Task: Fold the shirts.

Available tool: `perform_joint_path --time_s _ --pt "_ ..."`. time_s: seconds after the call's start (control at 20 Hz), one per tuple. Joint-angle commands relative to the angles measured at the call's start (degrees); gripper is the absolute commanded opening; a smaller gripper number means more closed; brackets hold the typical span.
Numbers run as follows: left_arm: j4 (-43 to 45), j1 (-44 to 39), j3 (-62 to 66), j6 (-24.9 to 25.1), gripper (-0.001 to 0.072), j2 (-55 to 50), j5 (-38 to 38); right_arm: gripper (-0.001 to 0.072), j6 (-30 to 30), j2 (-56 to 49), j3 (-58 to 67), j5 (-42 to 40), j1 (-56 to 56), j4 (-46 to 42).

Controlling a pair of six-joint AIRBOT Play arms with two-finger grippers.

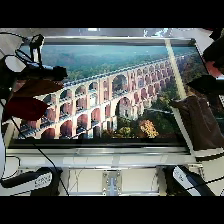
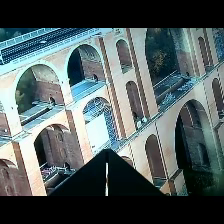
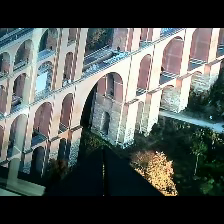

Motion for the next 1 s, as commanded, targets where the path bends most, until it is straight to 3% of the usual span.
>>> perform_joint_path --time_s 0.0,0.6,0.65,0.7,0.8,0.85,0.9,0.95 --pt "0.02 0.0 -0.02 0.0 0.0015 -0.02 0.0 0.0014 0.0 0.0 0.07 0.63 0.04 0.0" --pt "0.35 0.0 -0.02 0.04 0.0015 -0.04 0.13 0.0014 0.0 0.0 0.07 0.15 0.04 -0.11" --pt "2.82 0.17 -0.02 0.04 0.0016 -0.33 3.04 0.0014 0.0 0.0 0.07 0.0 0.04 -0.15" --pt "6.27 0.59 0.0 0.0 0.0053 -0.68 6.01 0.0014 0.0 0.0 0.07 -0.11 0.04 -0.17" --pt "19.17 2.45 0.0 -1.99 0.0316 -1.33 8.76 0.0014 0.0 0.0 0.07 -0.11 0.04 -0.26" --pt "27.89 4.59 0.0 -8.46 0.0454 -1.73 9.68 0.0014 0.0 0.0 0.07 -0.11 0.04 -0.26" --pt "34.93 7.61 0.0 -16.96 0.0503 -2.14 9.79 0.0014 0.0 0.0 0.07 -0.09 0.04 -0.26" --pt "39.89 11.96 -0.02 -25.81 0.0505 -2.6 9.57 0.0014 0.0 0.0 0.07 -0.11 0.04 -0.26"
